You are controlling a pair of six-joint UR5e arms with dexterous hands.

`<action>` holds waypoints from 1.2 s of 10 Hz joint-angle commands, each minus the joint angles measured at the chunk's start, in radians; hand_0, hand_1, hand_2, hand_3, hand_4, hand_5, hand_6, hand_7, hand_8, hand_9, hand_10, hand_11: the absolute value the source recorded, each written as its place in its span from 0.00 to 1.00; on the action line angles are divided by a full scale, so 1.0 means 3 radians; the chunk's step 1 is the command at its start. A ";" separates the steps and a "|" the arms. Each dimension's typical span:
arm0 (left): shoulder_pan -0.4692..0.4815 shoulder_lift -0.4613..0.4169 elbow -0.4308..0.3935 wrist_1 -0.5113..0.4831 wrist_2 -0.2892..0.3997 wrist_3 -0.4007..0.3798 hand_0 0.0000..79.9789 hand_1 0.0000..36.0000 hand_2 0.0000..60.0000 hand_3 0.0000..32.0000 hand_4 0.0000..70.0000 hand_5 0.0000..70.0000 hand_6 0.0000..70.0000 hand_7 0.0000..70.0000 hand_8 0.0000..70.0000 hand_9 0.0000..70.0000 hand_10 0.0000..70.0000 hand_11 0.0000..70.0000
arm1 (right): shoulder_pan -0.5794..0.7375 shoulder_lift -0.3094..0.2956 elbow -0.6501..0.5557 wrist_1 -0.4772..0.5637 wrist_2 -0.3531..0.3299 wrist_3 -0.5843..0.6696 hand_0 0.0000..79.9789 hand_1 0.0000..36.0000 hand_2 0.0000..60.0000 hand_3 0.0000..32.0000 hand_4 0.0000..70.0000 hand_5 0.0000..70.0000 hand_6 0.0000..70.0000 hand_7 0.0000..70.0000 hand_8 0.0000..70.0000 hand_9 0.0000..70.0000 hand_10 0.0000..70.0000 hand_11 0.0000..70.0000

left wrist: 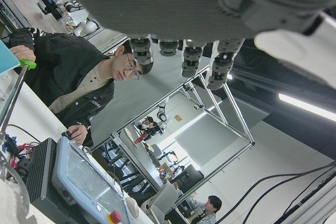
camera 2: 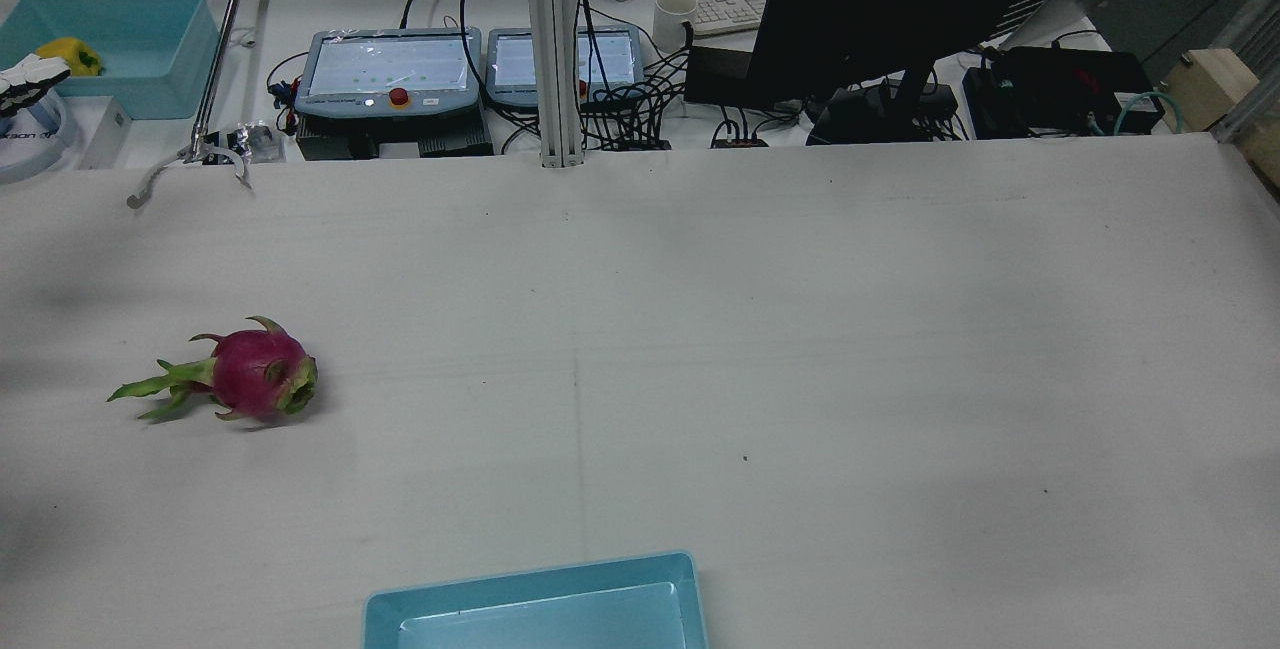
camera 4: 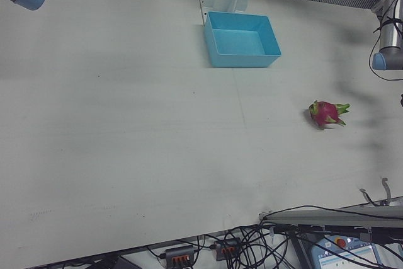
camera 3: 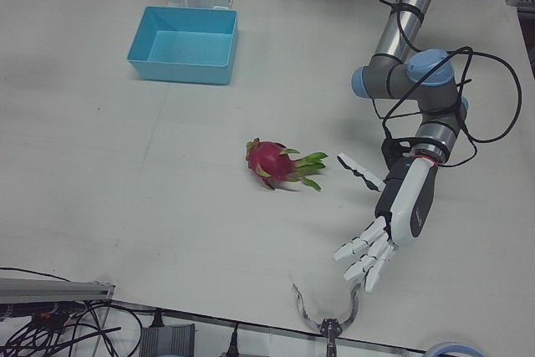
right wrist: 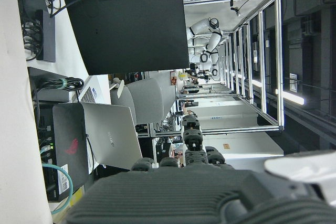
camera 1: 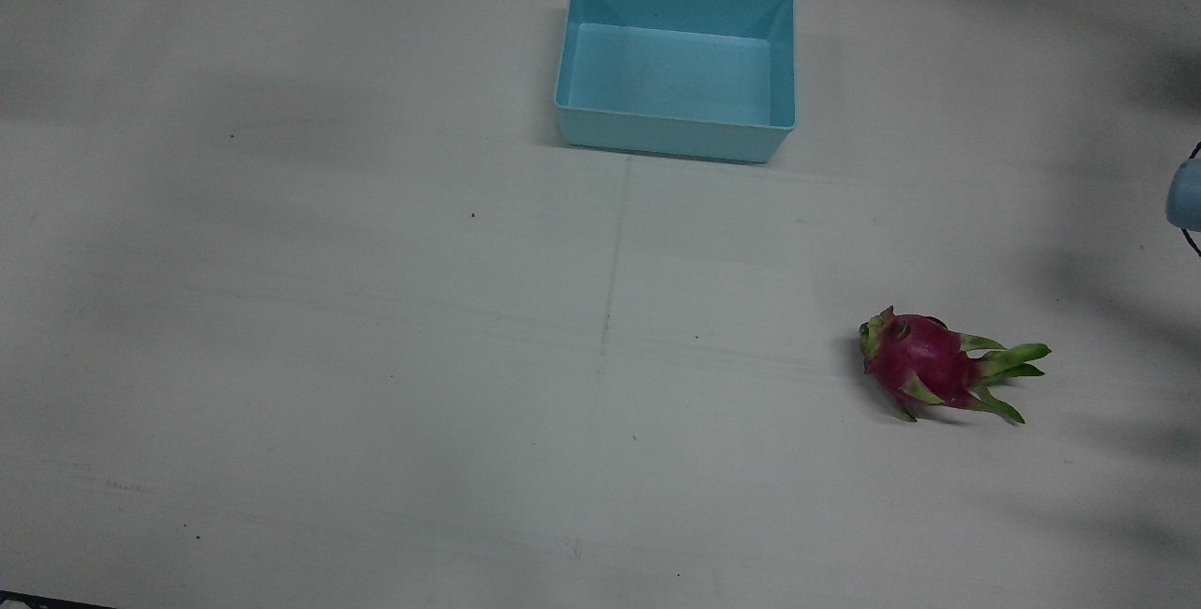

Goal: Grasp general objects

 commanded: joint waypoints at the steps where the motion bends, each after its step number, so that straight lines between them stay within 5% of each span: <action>1: 0.0015 0.0563 -0.0588 -0.0070 0.0189 0.1031 0.20 0.00 0.00 0.00 0.22 0.06 0.10 0.17 0.15 0.03 0.03 0.03 | -0.0002 0.0000 0.0000 0.0000 0.0000 0.0001 0.00 0.00 0.00 0.00 0.00 0.00 0.00 0.00 0.00 0.00 0.00 0.00; 3: -0.0005 0.0756 -0.0985 0.0046 0.0297 0.1329 0.16 0.00 0.00 0.00 0.20 0.02 0.08 0.14 0.17 0.01 0.00 0.00 | -0.0002 0.0000 0.0000 0.0000 0.0000 -0.0004 0.00 0.00 0.00 0.00 0.00 0.00 0.00 0.00 0.00 0.00 0.00 0.00; 5: -0.0021 0.0741 -0.1470 0.0709 0.0671 0.1803 0.21 0.00 0.00 0.00 0.17 0.00 0.06 0.12 0.16 0.00 0.00 0.00 | -0.0002 0.0000 0.0000 0.0000 0.0000 0.0001 0.00 0.00 0.00 0.00 0.00 0.00 0.00 0.00 0.00 0.00 0.00 0.00; 6: -0.0001 0.0696 -0.1553 0.1031 0.0682 0.2028 0.32 0.00 0.00 0.00 0.16 0.00 0.04 0.11 0.14 0.00 0.00 0.00 | -0.0002 0.0000 0.0000 -0.0005 0.0000 0.0001 0.00 0.00 0.00 0.00 0.00 0.00 0.00 0.00 0.00 0.00 0.00 0.00; 8: 0.0020 0.0649 -0.1646 0.1446 0.0677 0.2401 0.37 0.03 0.01 0.01 0.08 0.00 0.01 0.08 0.12 0.00 0.00 0.00 | -0.0002 0.0000 0.0000 0.0000 0.0000 0.0001 0.00 0.00 0.00 0.00 0.00 0.00 0.00 0.00 0.00 0.00 0.00 0.00; 10: 0.0025 0.0644 -0.1641 0.1535 0.0661 0.2648 0.50 0.18 0.11 0.41 0.00 0.00 0.00 0.05 0.06 0.00 0.00 0.00 | -0.0002 0.0000 0.0000 -0.0005 0.0000 0.0001 0.00 0.00 0.00 0.00 0.00 0.00 0.00 0.00 0.00 0.00 0.00 0.00; 12: 0.0203 0.0644 -0.1641 0.1581 0.0651 0.2919 0.53 0.24 0.14 0.49 0.00 0.00 0.00 0.05 0.06 0.00 0.00 0.00 | -0.0002 0.0000 0.0000 0.0000 0.0000 0.0001 0.00 0.00 0.00 0.00 0.00 0.00 0.00 0.00 0.00 0.00 0.00 0.00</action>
